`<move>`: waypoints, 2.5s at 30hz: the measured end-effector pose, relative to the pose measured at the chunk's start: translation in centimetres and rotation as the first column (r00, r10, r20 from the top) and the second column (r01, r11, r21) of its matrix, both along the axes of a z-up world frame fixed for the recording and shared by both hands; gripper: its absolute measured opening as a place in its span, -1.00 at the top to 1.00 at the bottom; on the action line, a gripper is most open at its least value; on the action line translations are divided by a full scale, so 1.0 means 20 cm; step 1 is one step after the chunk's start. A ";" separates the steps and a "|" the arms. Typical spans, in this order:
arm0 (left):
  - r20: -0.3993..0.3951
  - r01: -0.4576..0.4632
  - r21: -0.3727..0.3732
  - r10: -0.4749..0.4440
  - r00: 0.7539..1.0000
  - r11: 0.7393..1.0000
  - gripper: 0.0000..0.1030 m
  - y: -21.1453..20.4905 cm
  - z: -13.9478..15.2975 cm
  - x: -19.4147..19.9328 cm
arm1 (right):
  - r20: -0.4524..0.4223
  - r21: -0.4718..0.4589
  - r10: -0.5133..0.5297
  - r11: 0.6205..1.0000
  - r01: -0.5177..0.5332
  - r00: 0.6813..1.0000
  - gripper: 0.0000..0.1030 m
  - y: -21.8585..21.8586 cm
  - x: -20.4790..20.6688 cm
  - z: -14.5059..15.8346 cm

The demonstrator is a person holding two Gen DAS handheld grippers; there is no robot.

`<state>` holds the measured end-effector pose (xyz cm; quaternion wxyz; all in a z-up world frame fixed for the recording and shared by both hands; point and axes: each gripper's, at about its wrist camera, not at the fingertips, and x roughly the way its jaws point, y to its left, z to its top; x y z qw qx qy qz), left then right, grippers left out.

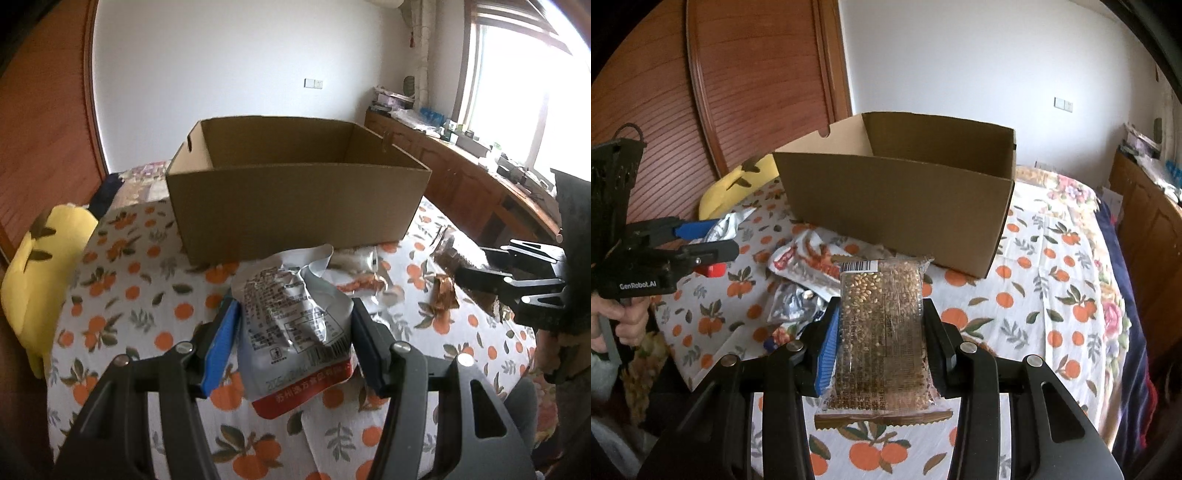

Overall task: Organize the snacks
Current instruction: 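Carry the grain bar with the right tool while the left tool carries the white packet into the box, then open both tools to release the packets into the box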

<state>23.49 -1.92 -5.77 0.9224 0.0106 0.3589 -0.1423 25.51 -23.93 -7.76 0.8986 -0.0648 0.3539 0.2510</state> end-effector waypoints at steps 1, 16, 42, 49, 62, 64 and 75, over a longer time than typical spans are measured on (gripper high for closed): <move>0.004 0.004 0.003 -0.004 1.000 1.000 -0.15 -0.01 0.01 0.01 | 0.000 0.001 0.000 1.000 0.000 1.000 0.20 0.00 0.01 0.00; 0.033 0.034 0.004 -0.034 0.999 0.999 -0.15 -0.04 0.03 0.15 | -0.004 0.021 0.000 1.000 0.000 1.000 0.20 -0.01 0.12 0.00; 0.120 0.072 0.000 -0.071 0.990 0.997 -0.16 -0.01 0.30 0.82 | 0.162 -0.006 0.037 0.999 -0.036 0.986 0.20 0.15 0.69 0.37; 0.060 0.063 0.002 -0.063 0.996 0.998 -0.17 0.00 0.16 0.98 | 0.117 -0.031 0.017 0.999 -0.013 0.993 0.20 0.22 0.93 0.24; 0.031 0.067 0.025 -0.067 0.997 0.997 -0.28 -0.05 0.05 1.00 | 0.048 -0.070 -0.013 0.997 0.016 0.999 0.15 0.25 1.00 0.05; 0.025 0.070 0.017 -0.071 0.997 0.997 -0.29 -0.06 0.05 1.00 | 0.034 -0.054 -0.021 0.998 0.023 0.999 0.14 0.24 1.01 0.04; 0.059 0.063 0.016 -0.064 0.996 0.998 -0.31 -0.04 0.15 0.88 | 0.062 -0.004 -0.064 0.998 0.064 0.996 -0.14 0.16 0.89 0.14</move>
